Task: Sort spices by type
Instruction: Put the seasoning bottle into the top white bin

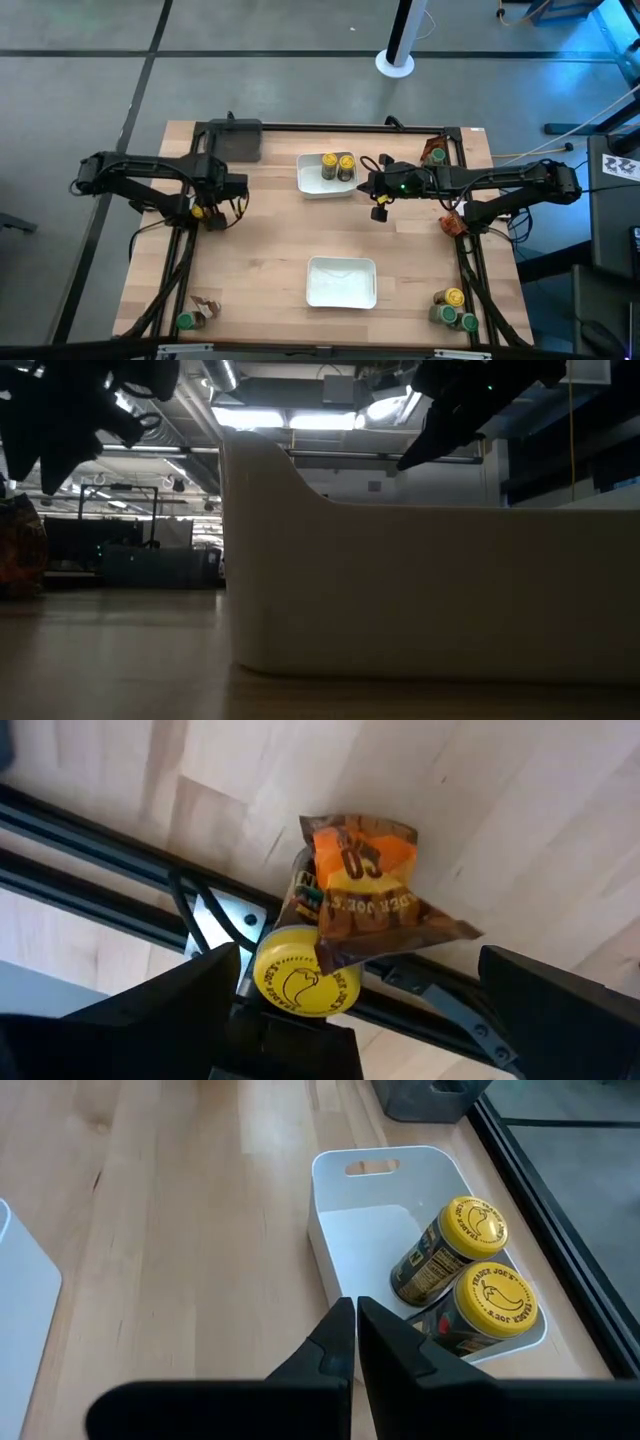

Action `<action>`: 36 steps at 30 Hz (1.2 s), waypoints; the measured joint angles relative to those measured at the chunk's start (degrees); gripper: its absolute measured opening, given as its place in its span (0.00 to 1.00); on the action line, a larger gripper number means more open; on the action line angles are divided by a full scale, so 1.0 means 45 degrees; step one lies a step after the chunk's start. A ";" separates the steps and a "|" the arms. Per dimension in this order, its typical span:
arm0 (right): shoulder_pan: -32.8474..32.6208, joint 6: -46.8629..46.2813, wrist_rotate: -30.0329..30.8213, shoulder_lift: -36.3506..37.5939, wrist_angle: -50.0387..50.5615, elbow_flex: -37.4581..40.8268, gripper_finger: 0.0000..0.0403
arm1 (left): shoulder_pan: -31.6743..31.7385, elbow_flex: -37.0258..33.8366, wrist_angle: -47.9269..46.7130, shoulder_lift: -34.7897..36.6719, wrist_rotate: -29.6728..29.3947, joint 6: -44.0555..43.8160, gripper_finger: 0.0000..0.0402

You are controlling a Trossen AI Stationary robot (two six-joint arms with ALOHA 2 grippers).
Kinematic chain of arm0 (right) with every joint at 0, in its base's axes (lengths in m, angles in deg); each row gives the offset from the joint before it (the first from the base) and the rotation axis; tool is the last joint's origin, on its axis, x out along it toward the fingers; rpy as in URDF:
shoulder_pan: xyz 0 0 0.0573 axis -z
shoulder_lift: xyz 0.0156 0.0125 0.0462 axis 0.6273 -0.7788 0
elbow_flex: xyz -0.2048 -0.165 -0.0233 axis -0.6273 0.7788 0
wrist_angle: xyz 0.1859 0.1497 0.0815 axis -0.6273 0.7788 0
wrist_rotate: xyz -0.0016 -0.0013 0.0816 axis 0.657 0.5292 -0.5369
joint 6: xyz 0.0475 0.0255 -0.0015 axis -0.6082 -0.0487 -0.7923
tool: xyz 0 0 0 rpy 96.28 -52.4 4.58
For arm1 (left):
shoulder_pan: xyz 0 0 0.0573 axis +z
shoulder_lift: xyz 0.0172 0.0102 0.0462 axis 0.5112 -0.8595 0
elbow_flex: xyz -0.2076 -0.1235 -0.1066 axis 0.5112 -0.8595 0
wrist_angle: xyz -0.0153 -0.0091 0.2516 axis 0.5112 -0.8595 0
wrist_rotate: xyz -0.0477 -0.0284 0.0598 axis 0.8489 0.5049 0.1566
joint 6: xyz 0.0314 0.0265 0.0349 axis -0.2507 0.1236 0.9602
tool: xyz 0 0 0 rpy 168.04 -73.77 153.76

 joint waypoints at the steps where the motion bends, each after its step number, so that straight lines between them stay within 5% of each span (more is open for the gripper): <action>1: 0.0000 -0.0060 -0.0002 0.0000 0.0000 0.0000 0.05 | 0.0000 -0.0094 -0.0009 0.0206 0.0009 0.0141 0.98; 14: 0.0000 -0.0146 -0.0010 0.0000 -0.0008 0.0000 0.05 | 0.0000 -0.2026 -0.0012 0.2397 -0.0151 0.0163 0.98; 36: 0.0005 -0.0141 -0.0017 0.0000 -0.0044 0.0000 0.05 | 0.0000 -0.3296 0.0980 0.0605 -0.0783 0.0133 0.98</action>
